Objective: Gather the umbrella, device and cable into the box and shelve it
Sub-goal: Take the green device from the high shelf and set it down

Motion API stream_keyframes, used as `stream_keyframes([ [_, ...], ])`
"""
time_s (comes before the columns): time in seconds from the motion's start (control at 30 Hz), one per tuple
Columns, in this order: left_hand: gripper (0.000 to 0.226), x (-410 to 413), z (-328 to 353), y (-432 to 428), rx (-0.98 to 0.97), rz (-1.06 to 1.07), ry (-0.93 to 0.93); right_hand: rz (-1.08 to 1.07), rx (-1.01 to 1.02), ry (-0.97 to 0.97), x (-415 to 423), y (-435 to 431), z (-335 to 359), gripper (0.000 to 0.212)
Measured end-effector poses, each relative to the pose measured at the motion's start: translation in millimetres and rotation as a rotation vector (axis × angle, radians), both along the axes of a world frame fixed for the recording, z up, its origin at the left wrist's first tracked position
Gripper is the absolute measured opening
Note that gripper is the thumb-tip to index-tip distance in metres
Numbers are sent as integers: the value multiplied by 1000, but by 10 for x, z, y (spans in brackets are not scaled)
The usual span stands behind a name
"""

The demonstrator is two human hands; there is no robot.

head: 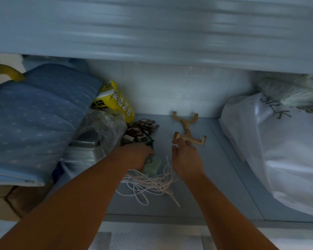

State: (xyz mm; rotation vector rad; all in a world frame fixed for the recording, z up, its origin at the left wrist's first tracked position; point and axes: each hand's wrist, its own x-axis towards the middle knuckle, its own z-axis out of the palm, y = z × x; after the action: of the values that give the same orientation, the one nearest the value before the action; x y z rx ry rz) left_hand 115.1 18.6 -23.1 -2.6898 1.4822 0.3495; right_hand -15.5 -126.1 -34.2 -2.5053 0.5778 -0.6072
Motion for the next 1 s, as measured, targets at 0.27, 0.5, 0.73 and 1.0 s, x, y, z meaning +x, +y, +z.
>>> stream_keyframes([
  [0.27,66,-121,370,17,-102,56,18,23,39,-49,-55,37,94,31],
  [0.5,57,-270,684,45,-236,47,-67,17,94,-80,-111,37,226,29],
  [0.73,80,-405,758,38,-268,58,-122,-35,583,-180,-165,-8,277,31],
  [1.0,70,-646,586,-146,-359,47,-122,-134,1138,-347,-386,-58,242,25],
])
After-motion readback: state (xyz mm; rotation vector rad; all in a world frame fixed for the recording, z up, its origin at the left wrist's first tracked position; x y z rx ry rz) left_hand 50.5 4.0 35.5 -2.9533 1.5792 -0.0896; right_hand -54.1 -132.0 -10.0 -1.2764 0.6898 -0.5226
